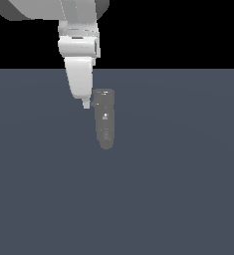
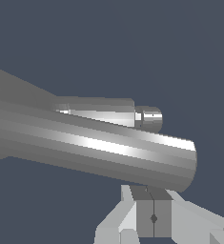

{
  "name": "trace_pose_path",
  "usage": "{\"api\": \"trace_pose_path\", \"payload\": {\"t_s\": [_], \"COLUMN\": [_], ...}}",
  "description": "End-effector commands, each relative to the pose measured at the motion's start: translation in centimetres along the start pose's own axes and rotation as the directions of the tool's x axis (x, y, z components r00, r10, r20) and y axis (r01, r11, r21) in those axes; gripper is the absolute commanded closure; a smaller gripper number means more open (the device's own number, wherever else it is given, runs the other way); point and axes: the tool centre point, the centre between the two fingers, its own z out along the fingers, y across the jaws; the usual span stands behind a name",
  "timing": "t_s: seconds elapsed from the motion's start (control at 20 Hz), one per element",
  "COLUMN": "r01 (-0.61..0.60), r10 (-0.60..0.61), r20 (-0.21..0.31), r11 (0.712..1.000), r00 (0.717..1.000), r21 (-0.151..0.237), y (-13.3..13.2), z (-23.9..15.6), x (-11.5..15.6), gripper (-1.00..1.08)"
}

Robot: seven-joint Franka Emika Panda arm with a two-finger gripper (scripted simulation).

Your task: Turn on the faucet by rotating a designated handle.

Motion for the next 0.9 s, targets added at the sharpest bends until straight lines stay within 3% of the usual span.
{"api": "trace_pose_path", "payload": {"t_s": [0.0,0.75,0.8,0.85], "r01": [-0.008,-0.013,-0.013,0.019], "r10": [0.008,0.013,0.013,-0.019], "r20": [-0.001,-0.003,-0.003,0.001], "r11": [1.000,1.000,1.000,1.000], "r00": [1.000,1.000,1.000,1.000], "r21": [0.000,-0.001,-0.001,-0.001], "y": [0.0,0.0,0.0,-0.3], "z": [0.0,-0.1,-0.1,0.0], "x": [1.6,11.1,11.1,8.8], "gripper": [1.08,1.08,1.08,1.08]}}
